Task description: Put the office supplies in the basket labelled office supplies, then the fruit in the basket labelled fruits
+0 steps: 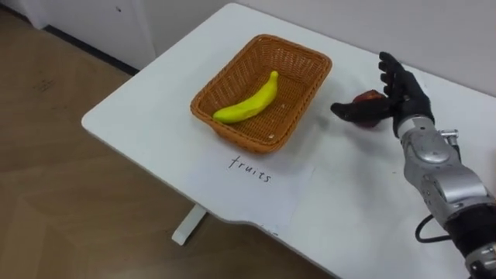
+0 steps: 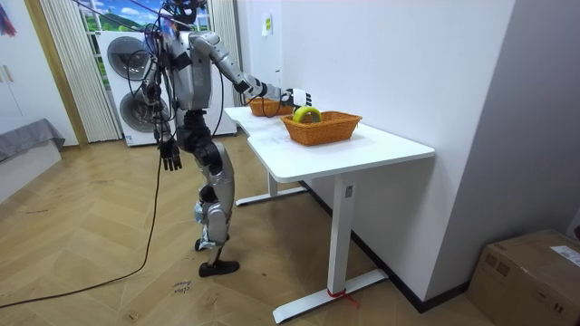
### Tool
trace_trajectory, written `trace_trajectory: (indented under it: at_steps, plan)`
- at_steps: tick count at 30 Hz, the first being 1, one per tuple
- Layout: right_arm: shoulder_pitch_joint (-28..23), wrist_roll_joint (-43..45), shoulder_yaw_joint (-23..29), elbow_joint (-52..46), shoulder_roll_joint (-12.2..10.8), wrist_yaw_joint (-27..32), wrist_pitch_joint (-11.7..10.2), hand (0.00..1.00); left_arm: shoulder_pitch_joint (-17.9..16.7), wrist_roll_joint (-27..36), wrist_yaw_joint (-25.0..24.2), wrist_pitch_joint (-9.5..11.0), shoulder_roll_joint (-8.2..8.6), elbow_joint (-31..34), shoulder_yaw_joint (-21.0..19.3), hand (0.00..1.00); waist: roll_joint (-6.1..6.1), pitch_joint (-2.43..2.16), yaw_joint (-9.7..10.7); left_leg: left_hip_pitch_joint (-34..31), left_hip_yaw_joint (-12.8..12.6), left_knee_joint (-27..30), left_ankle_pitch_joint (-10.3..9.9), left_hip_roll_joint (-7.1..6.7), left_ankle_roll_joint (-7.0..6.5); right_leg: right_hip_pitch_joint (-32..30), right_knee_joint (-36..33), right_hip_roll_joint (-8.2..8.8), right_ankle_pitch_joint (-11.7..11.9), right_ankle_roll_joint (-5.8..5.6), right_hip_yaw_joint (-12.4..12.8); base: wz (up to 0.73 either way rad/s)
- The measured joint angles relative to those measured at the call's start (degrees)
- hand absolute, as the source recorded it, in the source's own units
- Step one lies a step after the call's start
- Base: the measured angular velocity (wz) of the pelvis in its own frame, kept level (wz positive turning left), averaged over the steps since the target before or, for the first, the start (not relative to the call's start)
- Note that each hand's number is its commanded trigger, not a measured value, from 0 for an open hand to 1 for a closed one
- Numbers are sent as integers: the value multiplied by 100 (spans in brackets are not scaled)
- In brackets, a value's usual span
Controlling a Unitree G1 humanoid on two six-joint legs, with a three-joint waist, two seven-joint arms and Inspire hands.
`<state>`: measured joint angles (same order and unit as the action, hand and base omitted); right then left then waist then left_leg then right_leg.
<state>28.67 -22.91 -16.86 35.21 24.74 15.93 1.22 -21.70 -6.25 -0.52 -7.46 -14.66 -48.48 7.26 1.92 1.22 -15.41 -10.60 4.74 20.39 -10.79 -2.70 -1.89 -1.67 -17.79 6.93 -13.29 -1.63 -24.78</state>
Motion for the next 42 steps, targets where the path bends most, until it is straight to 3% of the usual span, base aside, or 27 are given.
trace_trajectory:
  at_steps: [5, 11, 16, 20, 24, 37, 38, 39, 42]
  plan:
    - [74, 4, 0, 256, -13, 179, 0, 0, 142, 114, 75, 31, -1, -29, 38, 0, 10, 13, -84, -252, 8, 87, 0, 7, -3, -258, -111, 27, -1, 3, 33, 3]
    - [437, 3, -1, 819, -4, 351, -37, 0, 534, 112, 167, 34, -1, -270, 123, 0, 78, 88, -195, -616, 8, 248, 0, 20, -2, -645, -322, 33, -8, 18, 68, -1]
    - [517, -1, -7, 906, -5, 452, -214, 0, 782, 114, 292, 48, -8, -349, 203, 0, 119, 99, -253, -837, -105, 329, 6, 79, -8, -896, -421, 55, 10, 53, 102, -7]
    - [517, -55, -85, 920, -5, 461, -326, 0, 792, 219, 375, 62, -25, -392, 216, 0, 159, 101, -243, -882, -152, 325, 14, 85, -19, -981, -460, 77, 16, 62, 120, -7]
    - [520, -54, -228, 1136, -4, 448, -562, 0, 916, 227, 384, 76, -41, -563, 397, 0, 182, 103, -243, -892, -168, 333, 16, 94, -17, -1033, -513, 78, 16, 64, 146, -1]
    - [702, 148, -333, 1540, -5, 263, -800, 0, 1118, 453, 395, 161, -43, -691, 732, 0, 143, 129, -357, -927, -226, 343, 20, 106, -15, -1158, -590, 83, 25, 82, 282, -5]
    - [703, 148, -336, 1541, -5, 260, -809, 31, 1118, 455, 400, 161, -43, -691, 746, 0, 136, 133, -361, -929, -225, 344, 20, 107, -15, -1162, -594, 83, 25, 82, 281, 0]
    - [718, 147, -337, 1541, -4, 262, -817, 100, 1118, 474, 402, 162, -43, -690, 761, 0, 134, 134, -368, -958, -230, 351, 21, 111, -15, -1211, -612, 85, 25, 83, 284, 0]
    - [763, 148, -343, 1549, -2, 267, -893, 100, 1123, 572, 404, 163, -43, -688, 777, 0, 128, 137, -362, -1053, -235, 398, 24, 126, -10, -1288, -633, 79, 34, 98, 282, -5]
